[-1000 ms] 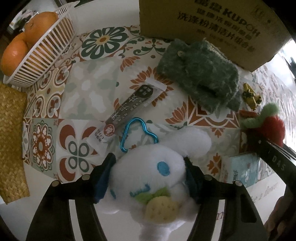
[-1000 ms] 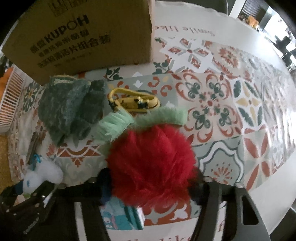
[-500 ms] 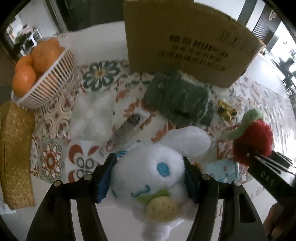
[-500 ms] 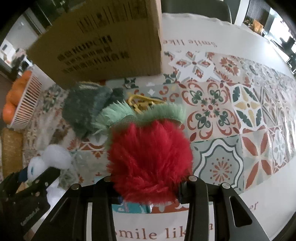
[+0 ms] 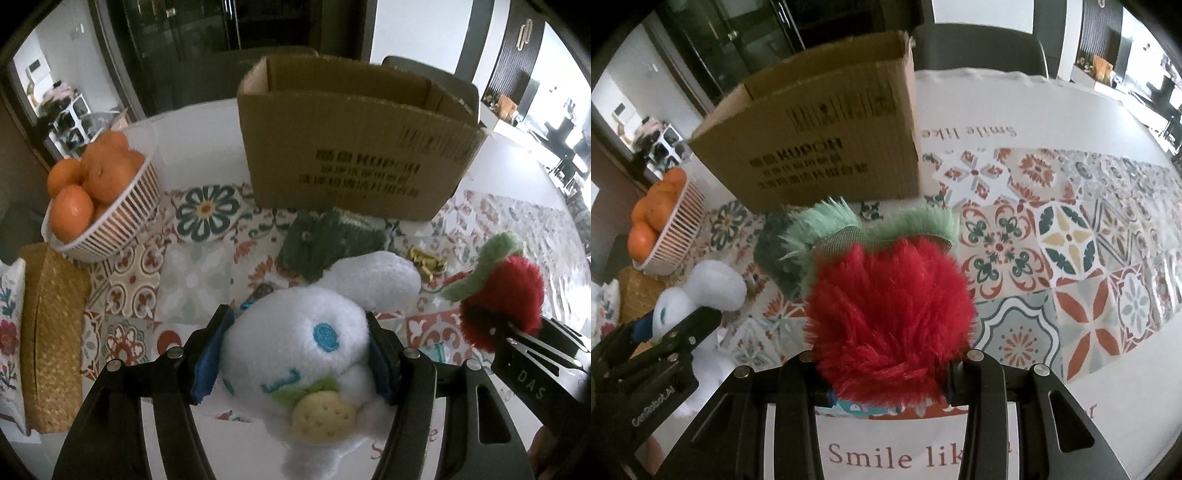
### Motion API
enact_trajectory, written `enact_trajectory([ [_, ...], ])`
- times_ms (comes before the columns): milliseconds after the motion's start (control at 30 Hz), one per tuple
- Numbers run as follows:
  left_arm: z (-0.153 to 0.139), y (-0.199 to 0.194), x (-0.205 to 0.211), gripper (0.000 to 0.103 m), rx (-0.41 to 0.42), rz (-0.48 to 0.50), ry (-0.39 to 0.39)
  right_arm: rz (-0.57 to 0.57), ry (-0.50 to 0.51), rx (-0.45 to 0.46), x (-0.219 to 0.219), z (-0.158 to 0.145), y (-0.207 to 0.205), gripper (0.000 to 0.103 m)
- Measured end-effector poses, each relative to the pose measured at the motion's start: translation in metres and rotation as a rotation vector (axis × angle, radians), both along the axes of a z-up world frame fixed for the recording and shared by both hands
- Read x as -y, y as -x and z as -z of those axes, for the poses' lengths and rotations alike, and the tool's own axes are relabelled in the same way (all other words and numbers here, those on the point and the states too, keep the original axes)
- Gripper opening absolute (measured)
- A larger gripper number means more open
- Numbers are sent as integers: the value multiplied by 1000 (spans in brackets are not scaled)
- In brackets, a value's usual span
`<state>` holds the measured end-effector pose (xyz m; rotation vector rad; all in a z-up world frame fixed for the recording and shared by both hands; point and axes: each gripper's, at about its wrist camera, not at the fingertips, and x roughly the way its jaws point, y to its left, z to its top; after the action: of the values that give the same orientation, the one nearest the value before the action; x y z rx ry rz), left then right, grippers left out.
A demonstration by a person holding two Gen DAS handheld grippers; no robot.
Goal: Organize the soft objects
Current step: 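Lift and carry the bunny and pompom over the cardboard box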
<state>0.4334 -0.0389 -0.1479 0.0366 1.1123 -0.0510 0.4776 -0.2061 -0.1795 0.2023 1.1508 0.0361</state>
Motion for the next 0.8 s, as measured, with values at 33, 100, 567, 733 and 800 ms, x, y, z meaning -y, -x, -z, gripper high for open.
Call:
enact_trajectory([
  [33, -2, 0, 1, 66, 10, 0, -2, 2, -7, 8, 1, -3, 1, 40],
  [100, -10, 0, 2, 66, 34, 3, -2, 7, -19, 24, 2, -7, 1, 40],
  [567, -54, -4, 1, 66, 171, -1, 8, -1, -31, 150, 1, -58, 3, 40],
  [733, -70, -8, 1, 66, 211, -5, 23, -11, -35, 197, -1, -76, -2, 40],
  [800, -77, -11, 1, 66, 224, -5, 32, -12, -40, 214, -2, -83, -4, 40],
])
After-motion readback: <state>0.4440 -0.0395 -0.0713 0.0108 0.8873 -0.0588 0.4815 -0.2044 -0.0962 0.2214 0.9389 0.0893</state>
